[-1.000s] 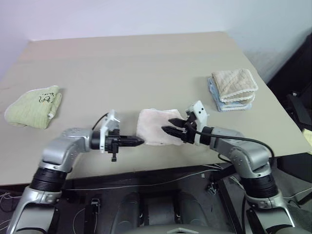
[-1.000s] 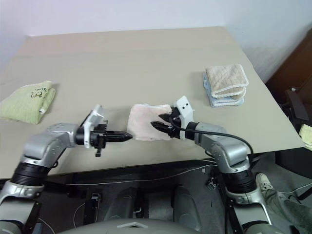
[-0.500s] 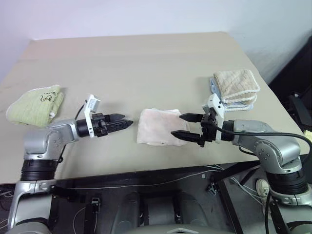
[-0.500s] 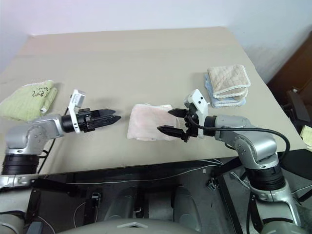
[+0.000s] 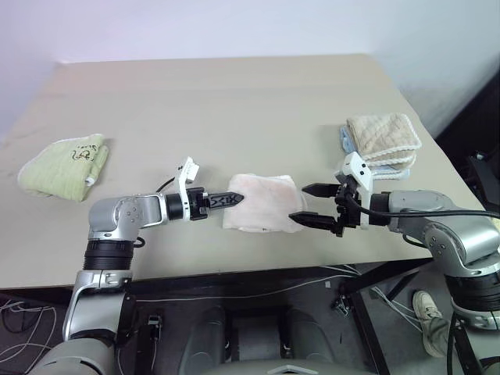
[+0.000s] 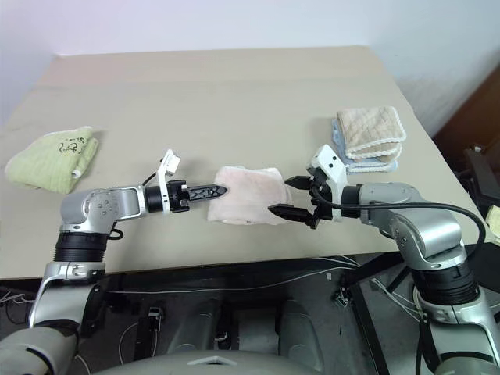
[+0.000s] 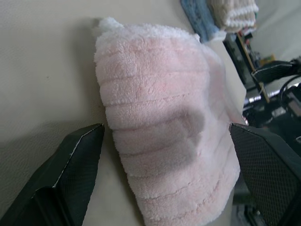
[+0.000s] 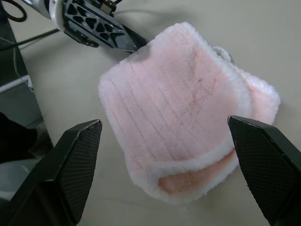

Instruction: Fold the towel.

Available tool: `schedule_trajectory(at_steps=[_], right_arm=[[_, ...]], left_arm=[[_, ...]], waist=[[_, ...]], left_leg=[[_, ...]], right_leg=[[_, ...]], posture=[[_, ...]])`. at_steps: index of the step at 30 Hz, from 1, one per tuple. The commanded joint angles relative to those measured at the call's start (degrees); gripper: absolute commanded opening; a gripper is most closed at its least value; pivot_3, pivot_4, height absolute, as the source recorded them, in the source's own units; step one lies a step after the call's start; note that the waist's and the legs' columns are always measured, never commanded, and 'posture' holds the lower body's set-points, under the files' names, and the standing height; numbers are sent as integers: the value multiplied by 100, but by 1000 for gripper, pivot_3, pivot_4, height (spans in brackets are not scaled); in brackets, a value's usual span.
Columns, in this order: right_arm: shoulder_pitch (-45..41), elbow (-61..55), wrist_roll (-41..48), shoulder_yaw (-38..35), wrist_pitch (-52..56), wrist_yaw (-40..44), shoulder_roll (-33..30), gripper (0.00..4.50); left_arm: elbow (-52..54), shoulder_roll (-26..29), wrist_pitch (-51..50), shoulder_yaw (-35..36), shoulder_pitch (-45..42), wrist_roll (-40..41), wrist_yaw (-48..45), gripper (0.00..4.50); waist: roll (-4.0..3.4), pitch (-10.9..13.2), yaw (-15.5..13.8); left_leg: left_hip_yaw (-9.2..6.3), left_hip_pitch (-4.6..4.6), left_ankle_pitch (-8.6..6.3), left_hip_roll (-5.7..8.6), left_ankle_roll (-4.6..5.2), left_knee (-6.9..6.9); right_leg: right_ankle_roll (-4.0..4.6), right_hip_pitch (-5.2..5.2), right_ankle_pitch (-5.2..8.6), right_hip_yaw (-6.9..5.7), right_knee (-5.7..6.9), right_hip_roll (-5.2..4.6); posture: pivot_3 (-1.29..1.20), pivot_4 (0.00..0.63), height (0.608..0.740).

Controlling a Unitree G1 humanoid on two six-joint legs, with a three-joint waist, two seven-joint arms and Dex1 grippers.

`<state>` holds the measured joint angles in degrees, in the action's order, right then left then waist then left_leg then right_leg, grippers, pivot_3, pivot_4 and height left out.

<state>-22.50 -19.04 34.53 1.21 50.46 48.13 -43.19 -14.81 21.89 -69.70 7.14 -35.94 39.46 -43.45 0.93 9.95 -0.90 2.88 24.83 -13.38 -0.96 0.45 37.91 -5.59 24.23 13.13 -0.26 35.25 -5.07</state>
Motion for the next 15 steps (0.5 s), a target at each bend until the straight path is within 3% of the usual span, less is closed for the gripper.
schedule_trajectory(at_steps=[1, 14, 15], right_arm=[[53, -187, -63, -251, -164, -121, -45, 4500], [311, -230, -167, -457, -280, -456, 22, 4500], [329, -221, -193, -463, -303, -494, 36, 4500]], left_arm=[[-115, -196, -471, -10, -110, 267, -43, 4456], [-134, -538, -803, -7, -334, 469, -226, 4456], [-148, -569, -800, 44, -335, 499, -230, 4288]], waist=[[0, 0, 10], [1, 1, 20], [1, 1, 19]], left_leg=[[2, 1, -3, 1, 4, 4], [4, 17, -7, 2, 11, 4], [4, 17, -7, 2, 11, 4]], right_leg=[[1, -1, 0, 0, -2, -4], [2, 13, 0, 1, -4, -8], [2, 14, 0, 1, -3, -8]], posture=[[0, 150, 740], [0, 150, 740], [0, 150, 740]])
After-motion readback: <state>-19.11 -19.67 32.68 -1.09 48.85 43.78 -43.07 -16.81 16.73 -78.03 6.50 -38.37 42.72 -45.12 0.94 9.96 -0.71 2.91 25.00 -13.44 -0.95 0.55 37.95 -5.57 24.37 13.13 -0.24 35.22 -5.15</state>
